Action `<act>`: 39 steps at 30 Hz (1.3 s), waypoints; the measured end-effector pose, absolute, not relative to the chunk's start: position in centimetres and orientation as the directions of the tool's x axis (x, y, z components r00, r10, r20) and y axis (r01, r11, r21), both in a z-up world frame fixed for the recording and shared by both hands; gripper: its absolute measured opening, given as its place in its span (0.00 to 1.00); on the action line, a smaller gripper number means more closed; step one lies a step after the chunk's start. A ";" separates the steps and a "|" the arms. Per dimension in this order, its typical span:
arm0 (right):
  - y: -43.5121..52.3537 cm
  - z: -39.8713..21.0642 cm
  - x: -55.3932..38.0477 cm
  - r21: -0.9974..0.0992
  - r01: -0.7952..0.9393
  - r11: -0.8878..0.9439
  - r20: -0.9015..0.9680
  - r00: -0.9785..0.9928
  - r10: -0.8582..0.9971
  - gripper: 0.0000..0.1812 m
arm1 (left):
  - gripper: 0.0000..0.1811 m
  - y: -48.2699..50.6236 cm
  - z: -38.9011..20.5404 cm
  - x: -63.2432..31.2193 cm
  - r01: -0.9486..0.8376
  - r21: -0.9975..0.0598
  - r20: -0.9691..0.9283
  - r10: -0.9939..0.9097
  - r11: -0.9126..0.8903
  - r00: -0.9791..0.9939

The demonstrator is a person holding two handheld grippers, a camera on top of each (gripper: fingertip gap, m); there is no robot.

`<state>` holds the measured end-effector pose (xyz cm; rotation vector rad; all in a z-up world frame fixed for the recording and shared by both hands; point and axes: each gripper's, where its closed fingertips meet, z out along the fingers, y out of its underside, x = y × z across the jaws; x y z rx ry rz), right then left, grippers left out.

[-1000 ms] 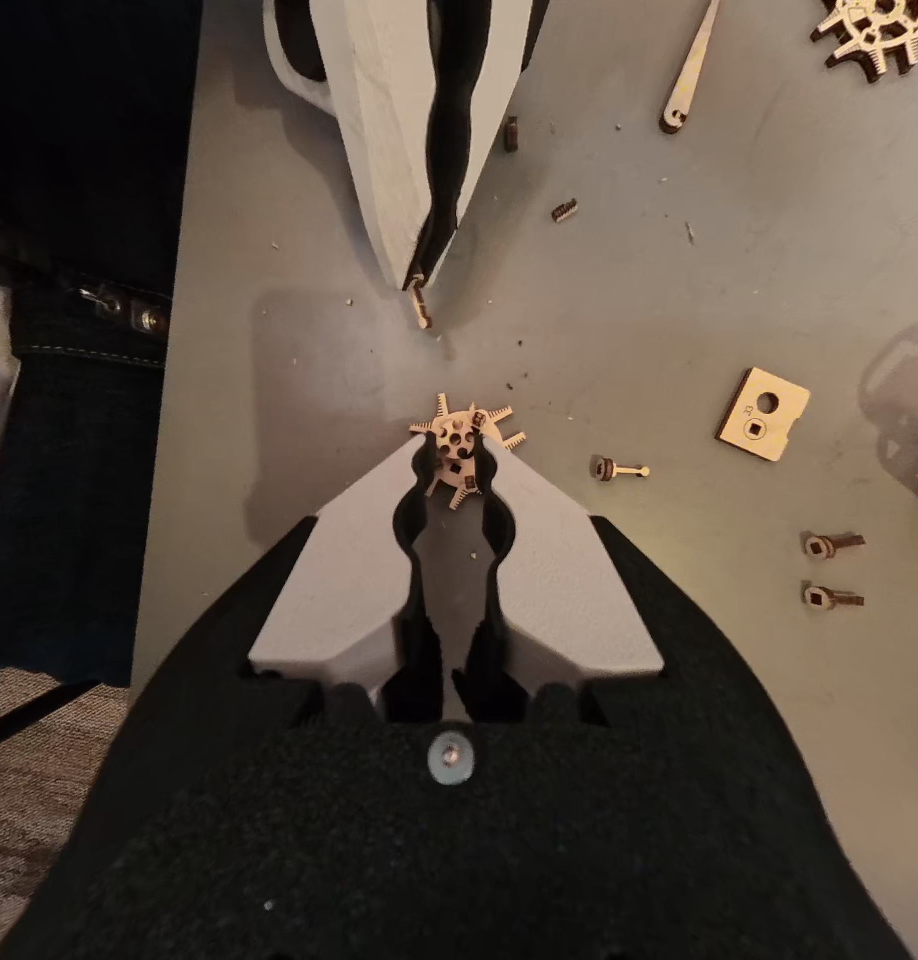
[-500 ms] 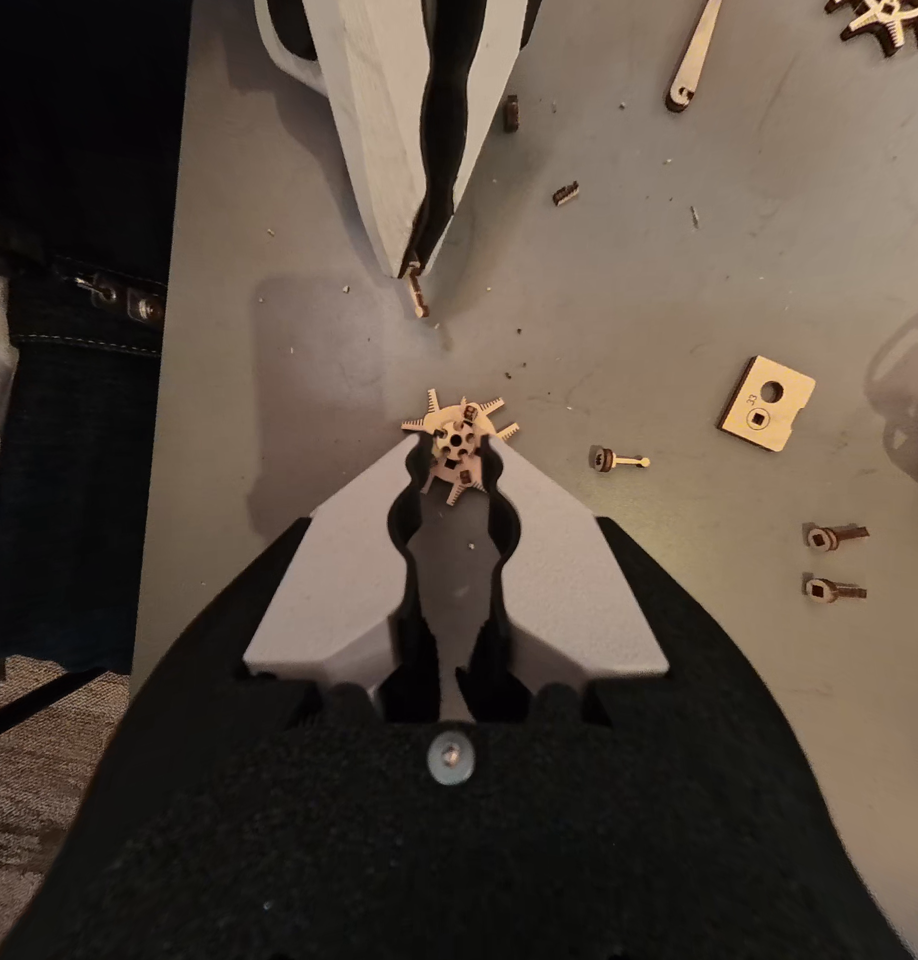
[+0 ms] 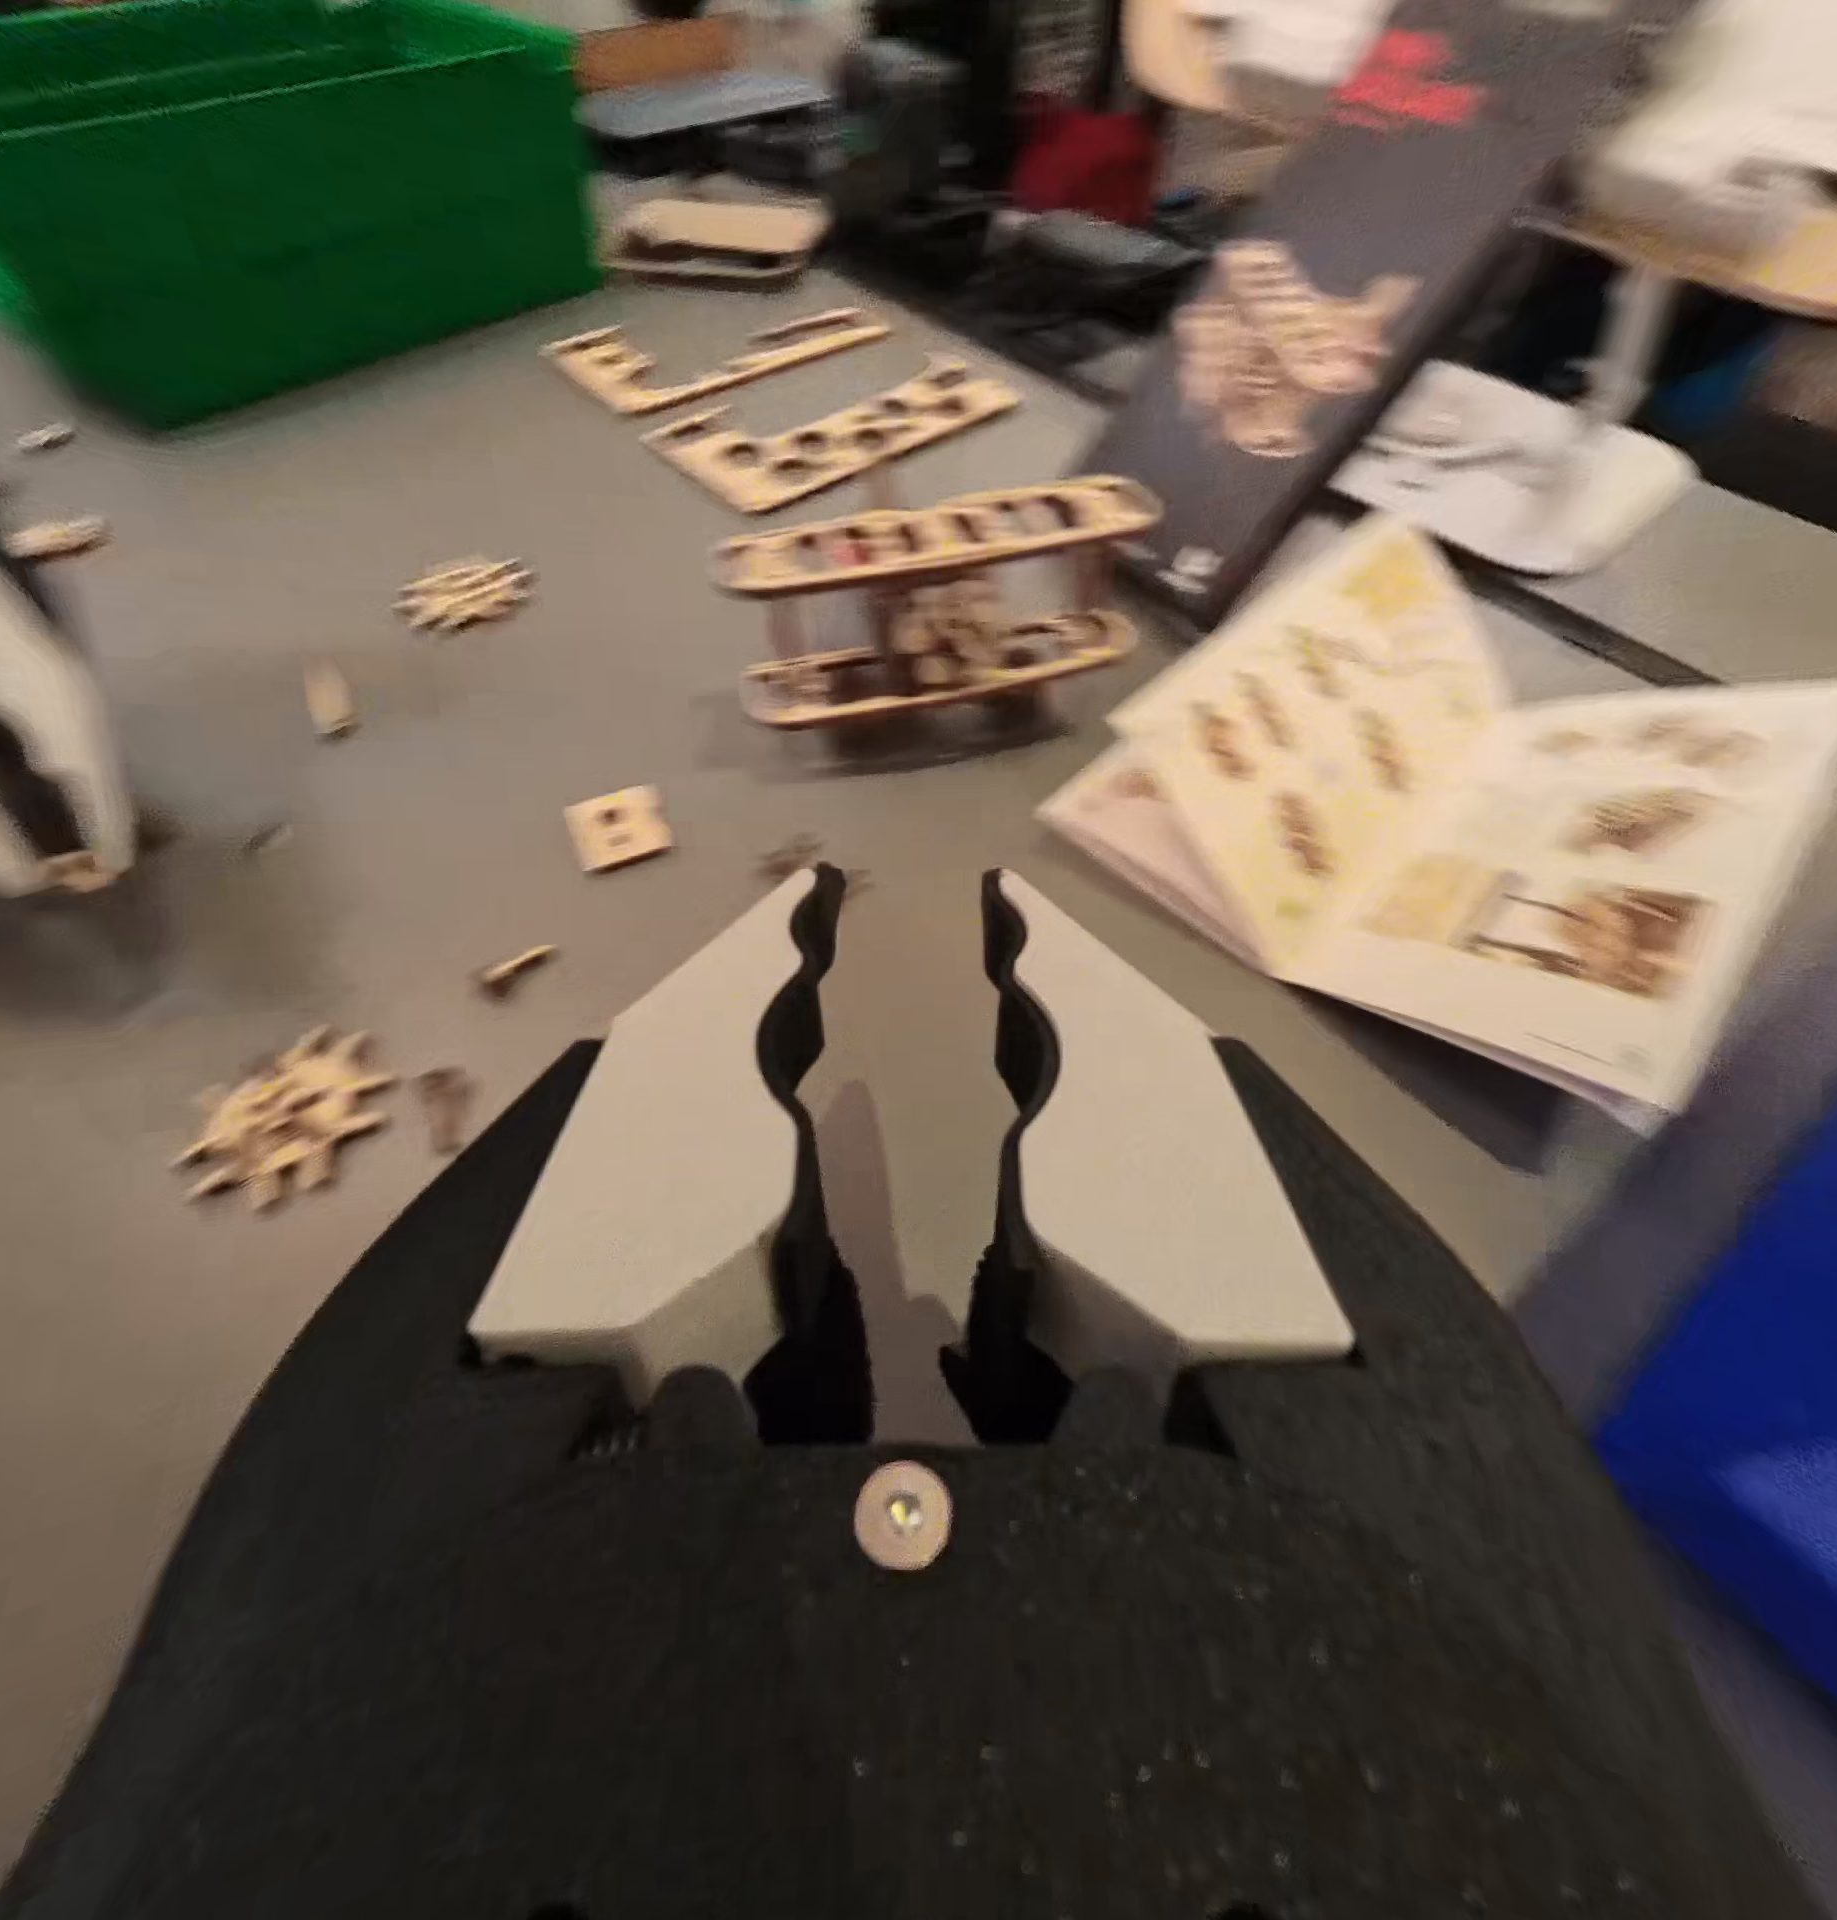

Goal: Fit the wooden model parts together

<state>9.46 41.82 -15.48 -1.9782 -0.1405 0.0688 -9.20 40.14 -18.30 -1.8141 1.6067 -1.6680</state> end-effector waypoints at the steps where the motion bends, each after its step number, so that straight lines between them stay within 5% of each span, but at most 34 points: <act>1: 42.2 -15.6 11.2 -0.916 0.040 -0.399 0.007 0.996 0.084 0.16 | 0.03 40.6 -17.9 -8.9 -0.517 -0.751 0.579 -0.785 -0.410 -0.220; 10: 47.1 -18.4 19.2 -0.893 -0.109 -0.437 -0.066 0.991 -0.113 0.20 | 0.03 44.1 -16.5 -7.9 -0.317 -0.807 0.546 -0.834 -0.499 -0.079; 16: 48.2 -19.6 20.5 -0.880 -0.192 -0.434 -0.087 0.964 -0.250 0.22 | 0.03 44.4 -17.5 -7.5 -0.352 -0.800 0.522 -0.853 -0.486 -0.009; 21: 49.3 -22.5 20.1 -0.768 -0.298 -0.567 -0.194 0.952 -0.237 0.30 | 0.03 44.6 -18.1 -7.4 -0.376 -0.757 0.577 -0.817 -0.534 -0.001; 39: 49.4 -23.3 20.1 -0.754 -0.152 -0.640 -0.007 0.975 -0.223 0.30 | 0.04 44.2 -18.7 -7.2 -0.425 -0.703 0.636 -0.772 -0.570 -0.017</act>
